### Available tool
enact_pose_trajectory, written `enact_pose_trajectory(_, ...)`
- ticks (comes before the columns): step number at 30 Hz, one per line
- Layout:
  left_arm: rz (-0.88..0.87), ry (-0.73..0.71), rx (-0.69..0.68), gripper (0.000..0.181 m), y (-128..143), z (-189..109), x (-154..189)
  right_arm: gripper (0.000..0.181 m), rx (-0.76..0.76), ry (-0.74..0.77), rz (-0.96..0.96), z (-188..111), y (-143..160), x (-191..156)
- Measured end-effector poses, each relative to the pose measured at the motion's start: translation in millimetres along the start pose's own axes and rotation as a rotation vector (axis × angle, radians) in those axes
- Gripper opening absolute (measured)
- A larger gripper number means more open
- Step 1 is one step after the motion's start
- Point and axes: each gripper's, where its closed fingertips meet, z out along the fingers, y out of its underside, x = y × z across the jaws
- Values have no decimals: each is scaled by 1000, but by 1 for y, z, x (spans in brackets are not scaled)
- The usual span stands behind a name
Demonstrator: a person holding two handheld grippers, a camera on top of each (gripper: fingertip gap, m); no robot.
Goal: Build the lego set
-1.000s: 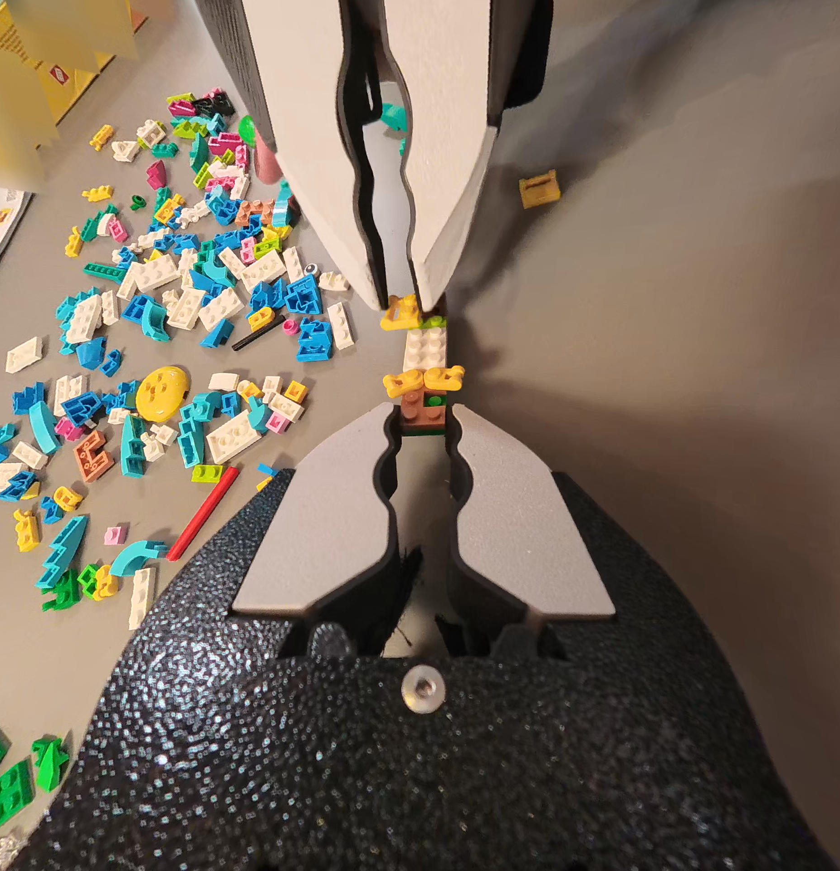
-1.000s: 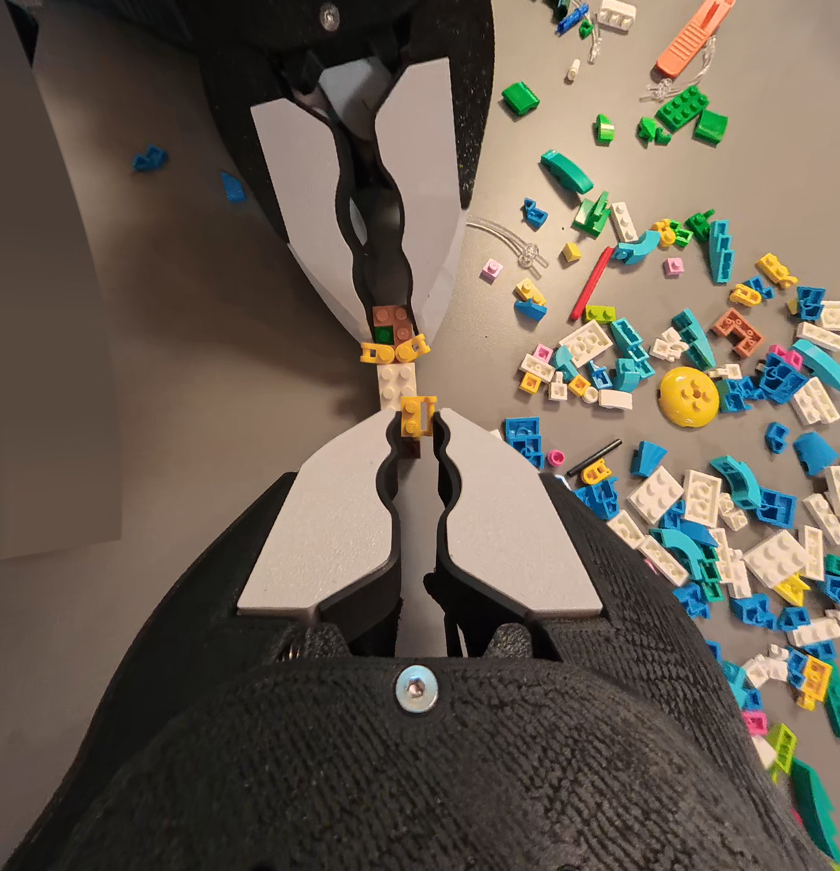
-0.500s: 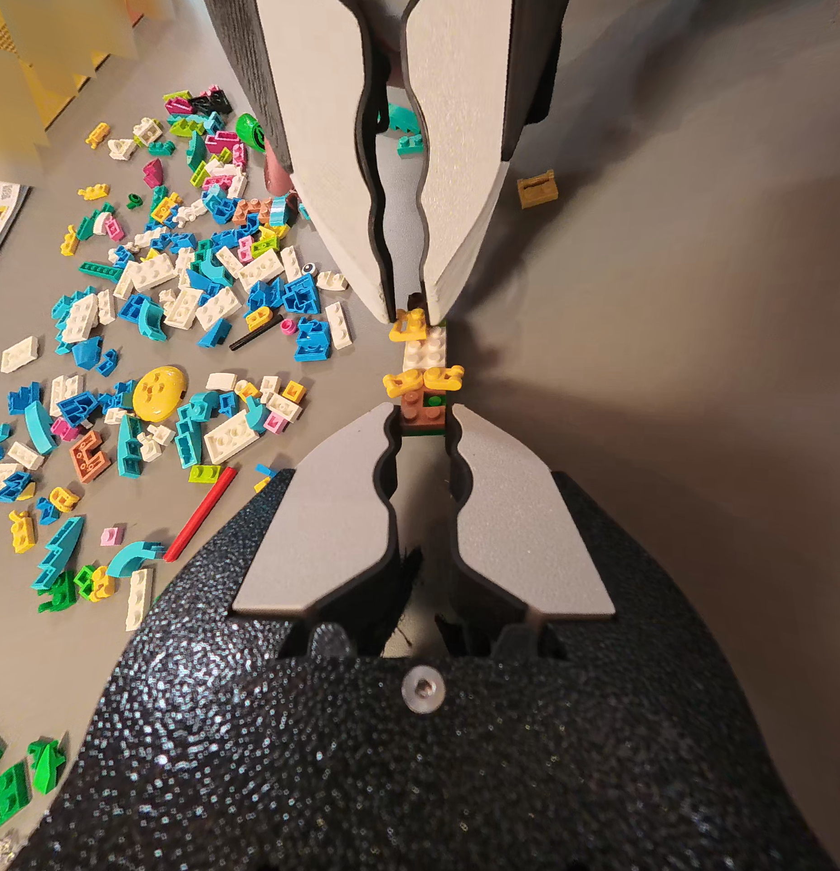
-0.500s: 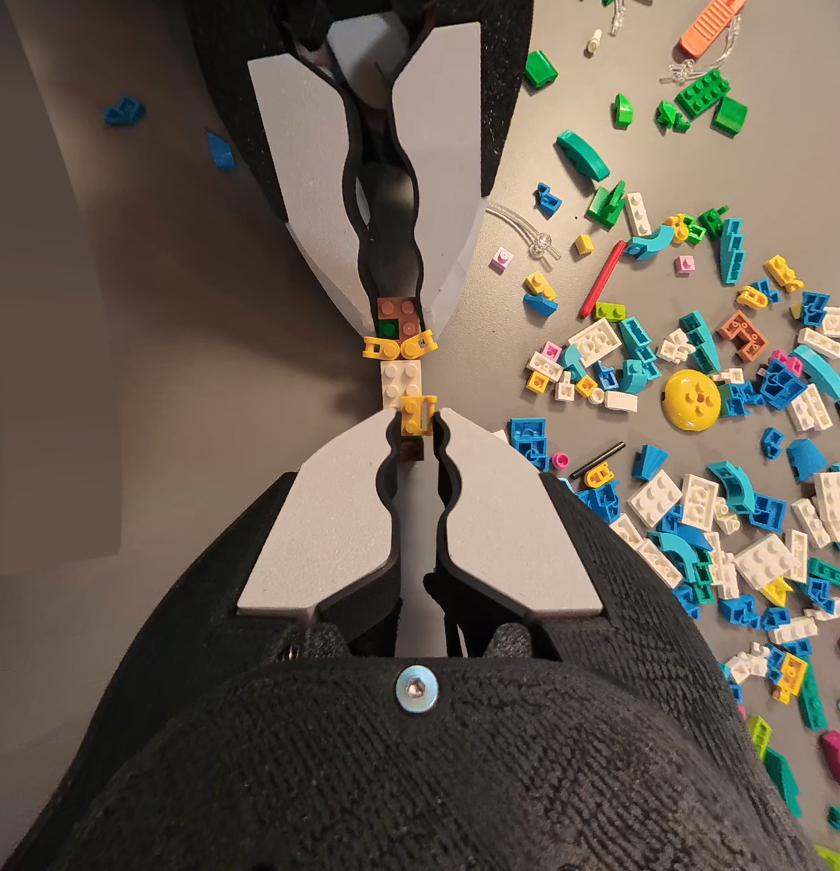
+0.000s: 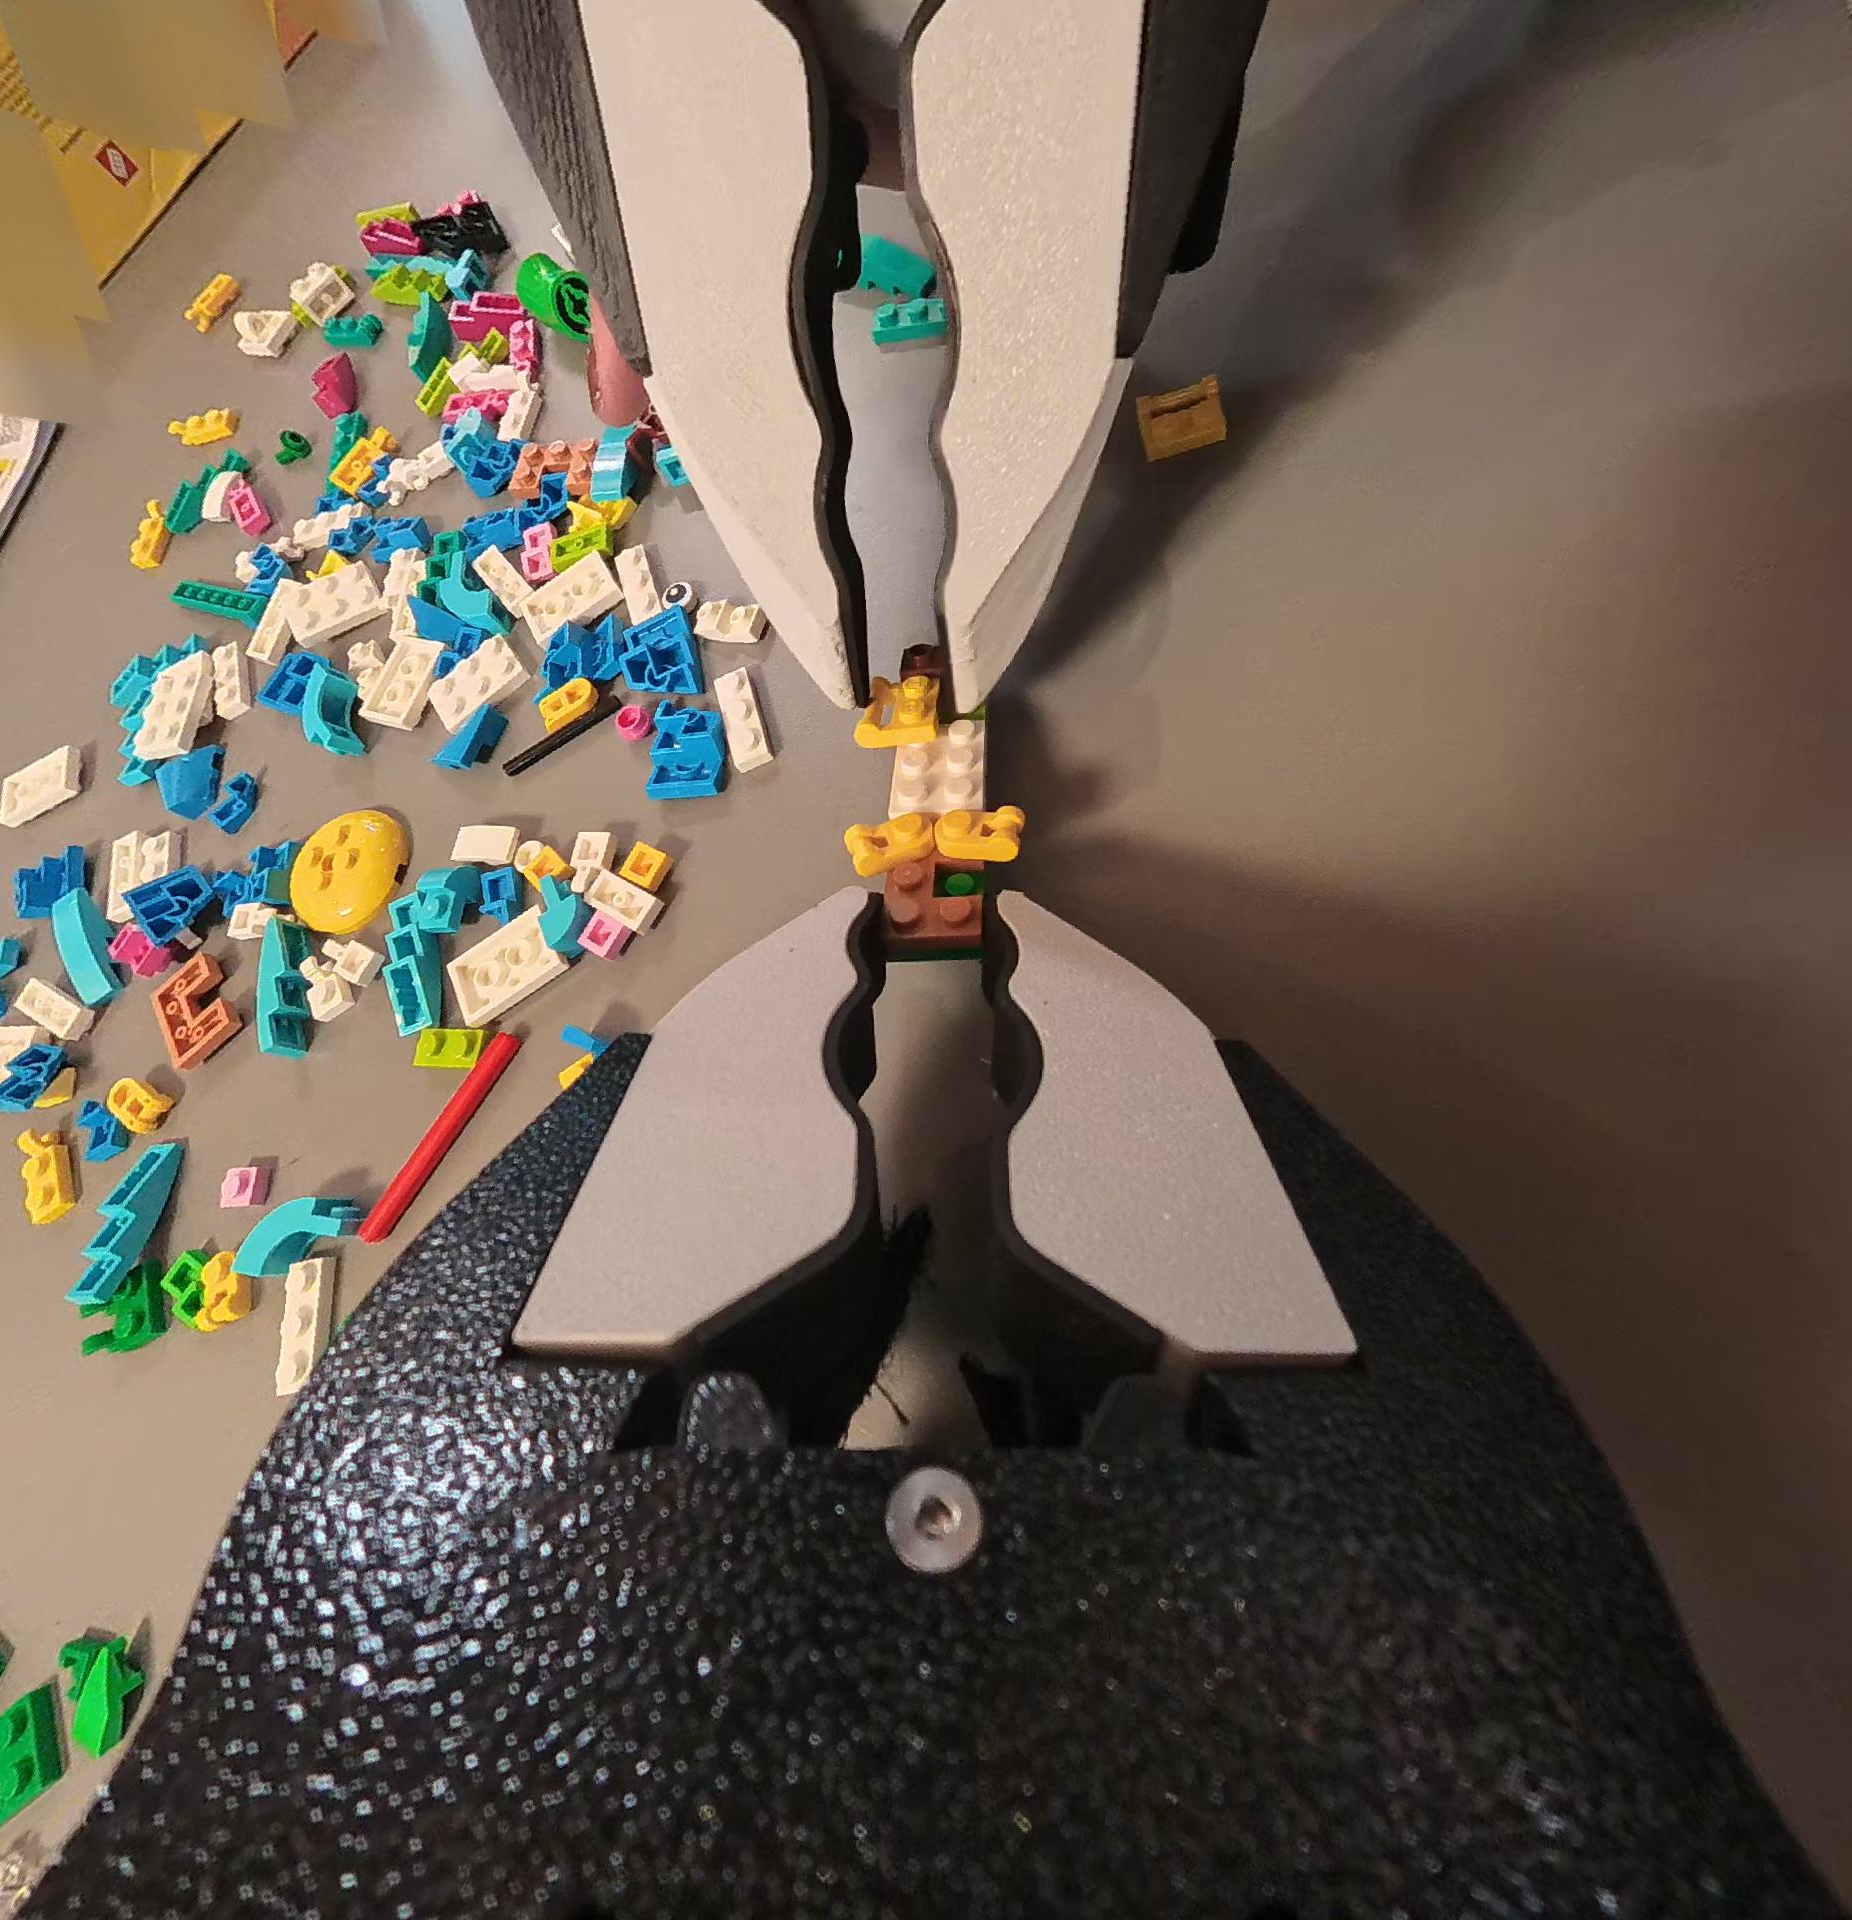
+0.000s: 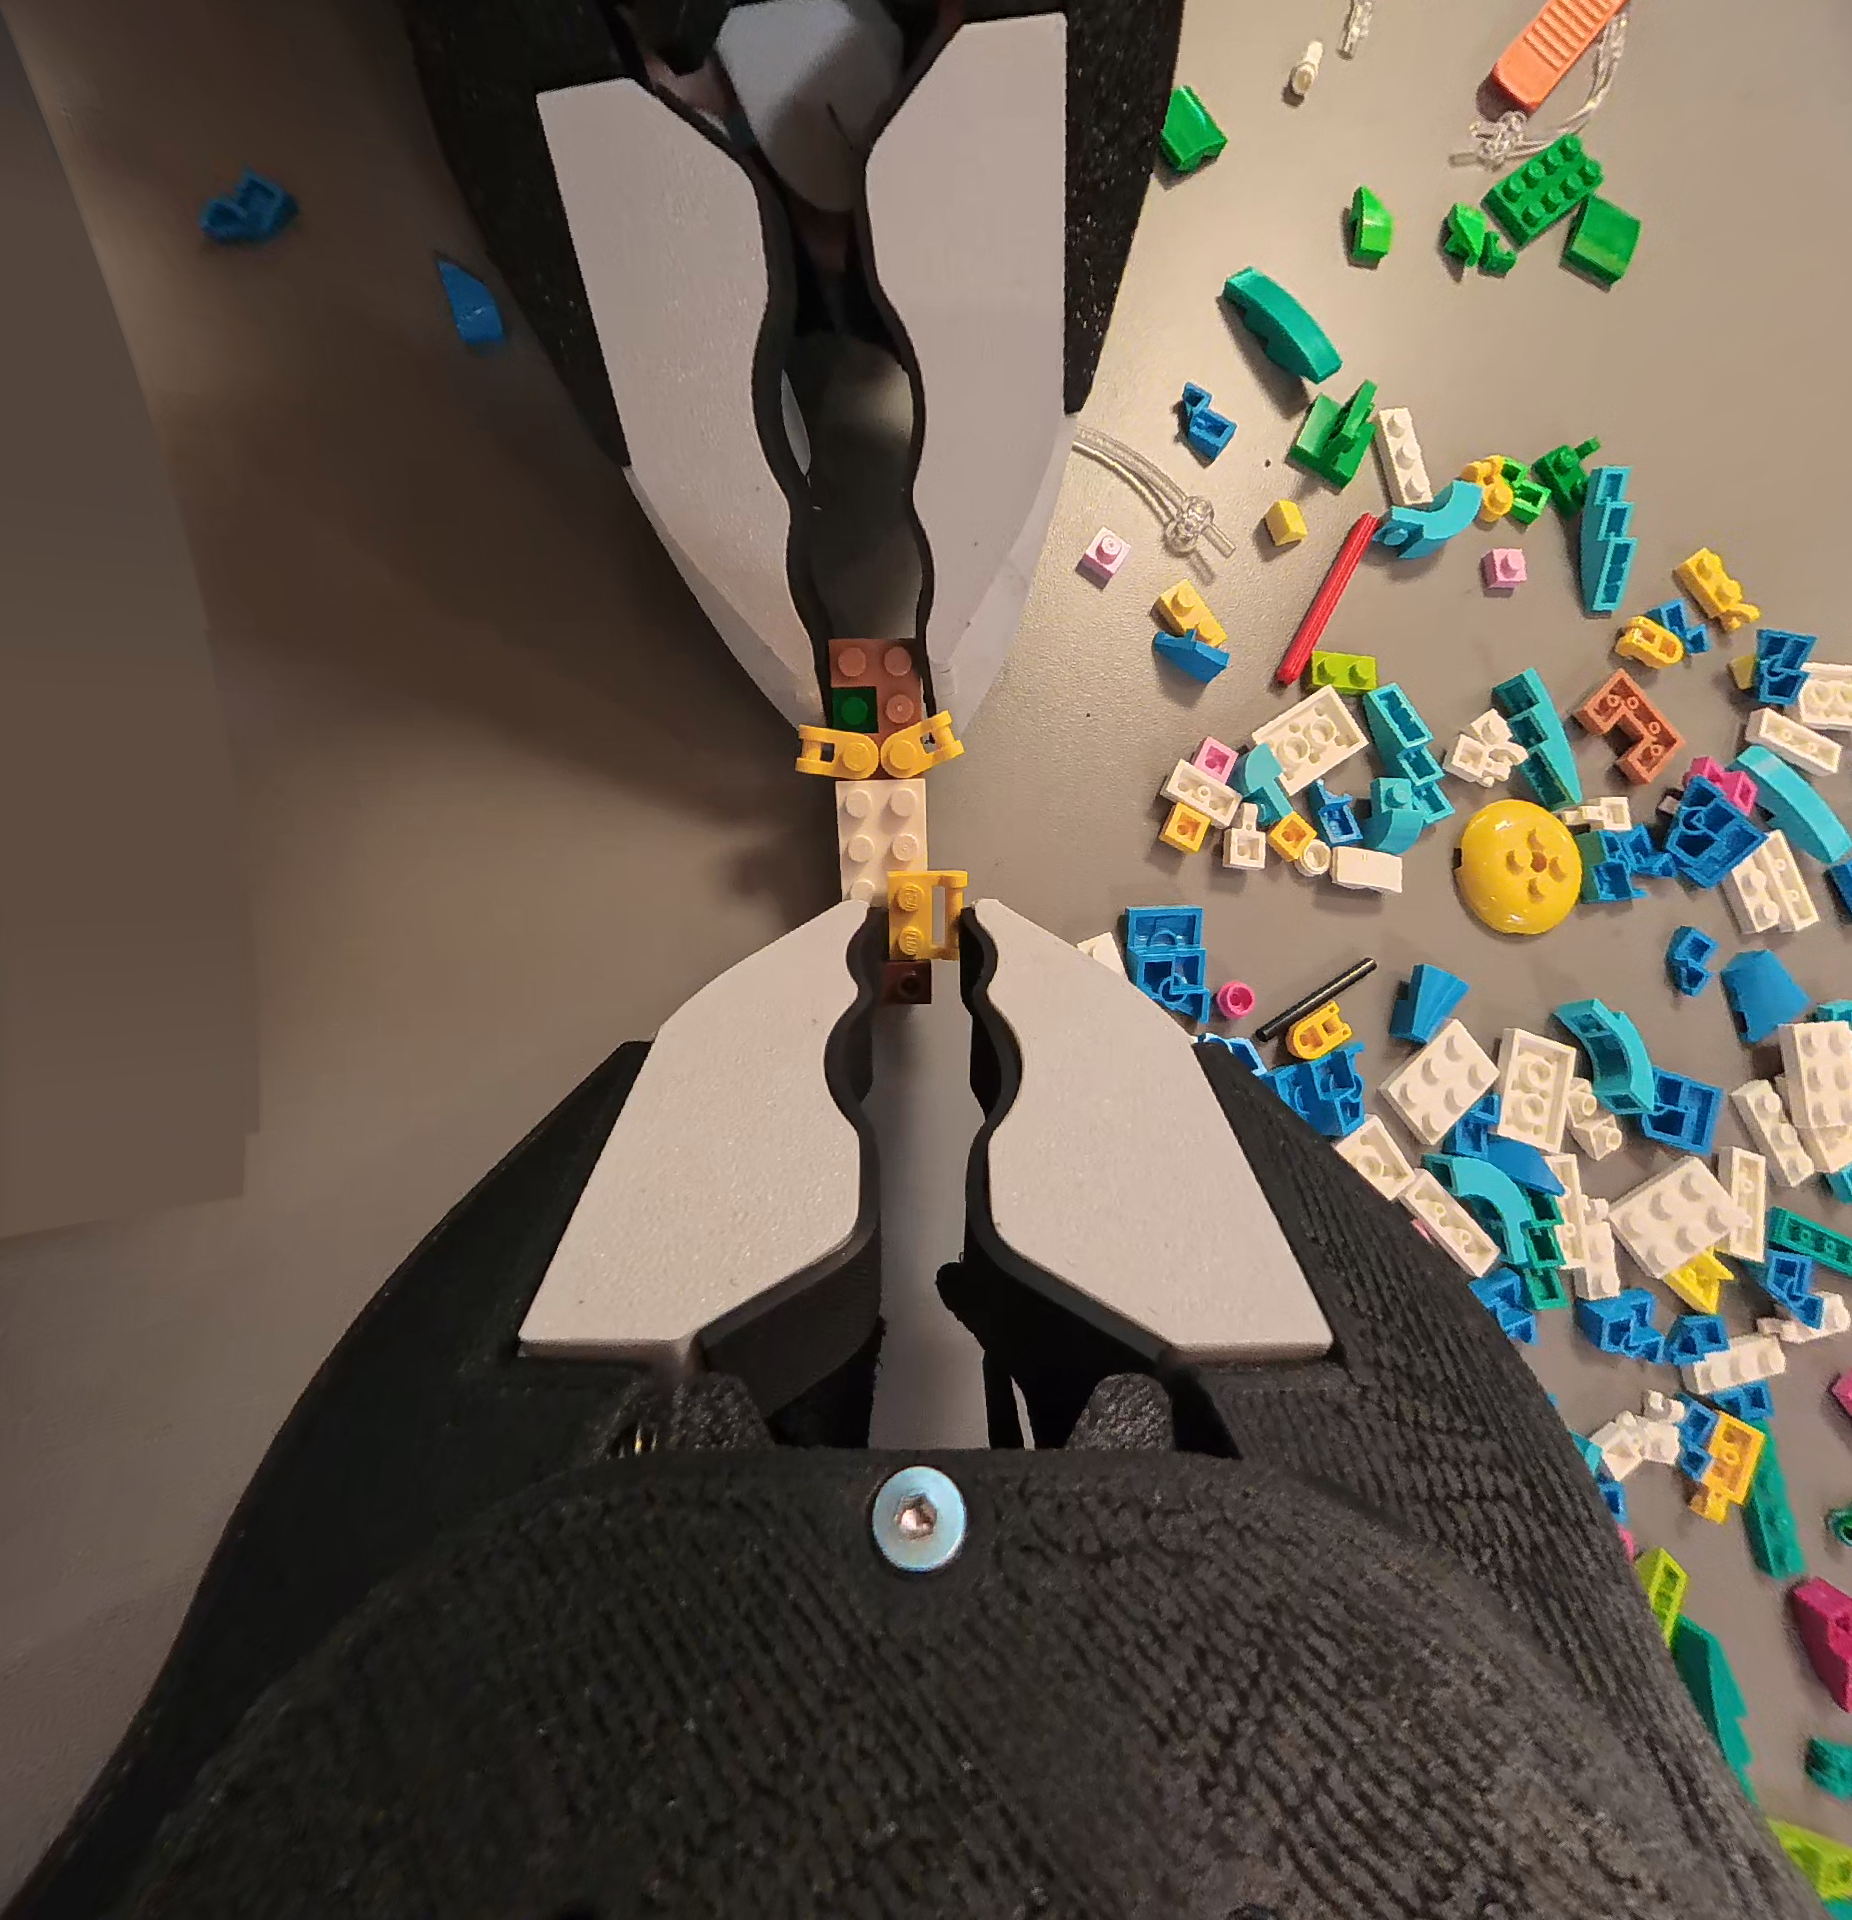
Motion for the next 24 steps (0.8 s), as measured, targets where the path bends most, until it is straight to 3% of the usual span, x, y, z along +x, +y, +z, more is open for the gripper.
enact_pose_trajectory(24,2,1,1,18,0,0,0,17,-7,14,-9,-1,3,0)
